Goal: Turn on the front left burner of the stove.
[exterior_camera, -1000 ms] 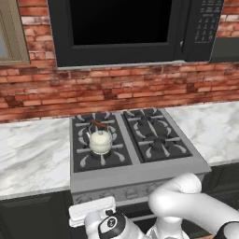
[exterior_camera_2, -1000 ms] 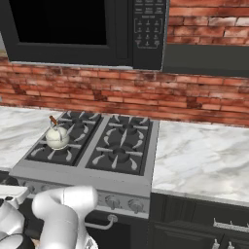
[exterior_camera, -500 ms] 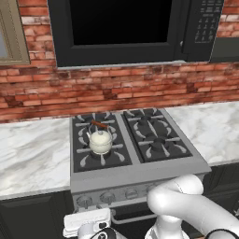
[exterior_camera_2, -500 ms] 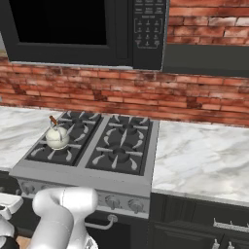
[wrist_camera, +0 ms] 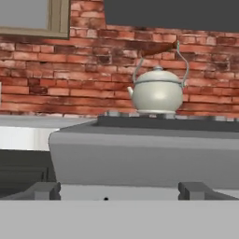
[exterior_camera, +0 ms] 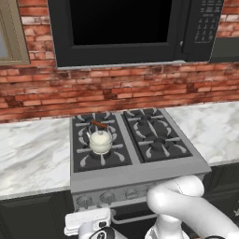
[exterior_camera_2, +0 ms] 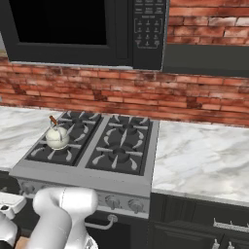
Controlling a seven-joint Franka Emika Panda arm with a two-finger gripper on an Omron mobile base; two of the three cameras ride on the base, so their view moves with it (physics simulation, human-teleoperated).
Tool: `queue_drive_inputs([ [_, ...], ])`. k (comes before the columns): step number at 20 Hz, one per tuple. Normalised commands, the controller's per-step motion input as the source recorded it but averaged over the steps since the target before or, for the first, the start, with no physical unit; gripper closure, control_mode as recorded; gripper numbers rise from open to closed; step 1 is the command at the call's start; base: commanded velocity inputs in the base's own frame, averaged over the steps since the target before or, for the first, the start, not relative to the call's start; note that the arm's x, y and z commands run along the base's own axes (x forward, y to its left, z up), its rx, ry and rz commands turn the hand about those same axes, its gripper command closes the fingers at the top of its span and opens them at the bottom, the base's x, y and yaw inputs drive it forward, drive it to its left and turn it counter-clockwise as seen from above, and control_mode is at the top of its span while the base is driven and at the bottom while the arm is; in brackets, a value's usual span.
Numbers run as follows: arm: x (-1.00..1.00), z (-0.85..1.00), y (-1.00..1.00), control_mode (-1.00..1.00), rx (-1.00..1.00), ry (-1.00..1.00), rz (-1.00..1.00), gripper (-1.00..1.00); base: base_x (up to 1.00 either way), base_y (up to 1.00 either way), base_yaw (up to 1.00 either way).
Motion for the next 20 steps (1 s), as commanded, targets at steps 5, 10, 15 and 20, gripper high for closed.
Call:
queue_drive_inputs([
  [5,0.22,-0.29,-0.06,-1.00,0.00,0.00,0.00,-1.00,0.00,0.00,0.00],
  [10,0.18,-0.30,0.00,-1.00,0.00,0.00,0.00,-1.00,0.00,0.00,0.00],
  [15,0.17,-0.33,0.00,-1.00,0.00,0.00,0.00,-1.00,0.00,0.00,0.00],
  [20,0.19,-0.31,0.00,-1.00,0.00,0.00,0.00,-1.00,0.00,0.00,0.00],
])
